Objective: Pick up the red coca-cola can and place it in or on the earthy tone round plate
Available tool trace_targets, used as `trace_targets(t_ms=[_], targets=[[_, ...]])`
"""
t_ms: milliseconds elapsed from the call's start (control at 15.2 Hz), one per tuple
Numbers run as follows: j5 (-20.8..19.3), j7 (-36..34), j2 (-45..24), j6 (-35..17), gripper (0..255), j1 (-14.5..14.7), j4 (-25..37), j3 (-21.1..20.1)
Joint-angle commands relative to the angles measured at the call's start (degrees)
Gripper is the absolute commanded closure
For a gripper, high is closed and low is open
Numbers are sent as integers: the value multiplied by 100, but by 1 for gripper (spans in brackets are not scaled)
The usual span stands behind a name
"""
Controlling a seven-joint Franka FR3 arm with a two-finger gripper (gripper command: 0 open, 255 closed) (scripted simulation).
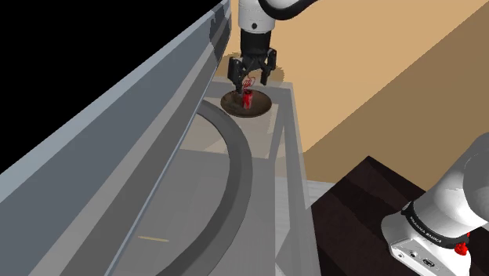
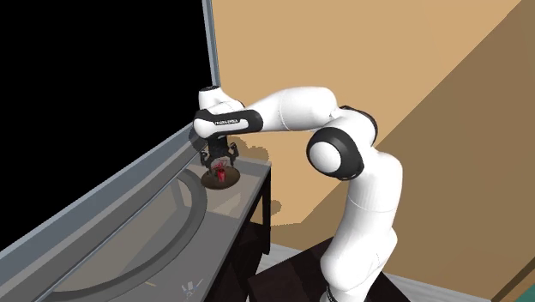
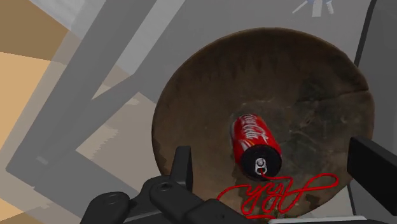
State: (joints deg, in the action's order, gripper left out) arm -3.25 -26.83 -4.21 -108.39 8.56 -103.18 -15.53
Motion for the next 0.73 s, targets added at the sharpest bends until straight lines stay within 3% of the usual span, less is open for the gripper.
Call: trace_targets(t_ms=[0, 132, 660], targets=[[10, -3, 23, 291, 0, 10, 267, -10], [17, 4, 36, 631, 0, 17, 595, -16], [17, 4, 36, 631, 0, 17, 595, -16]])
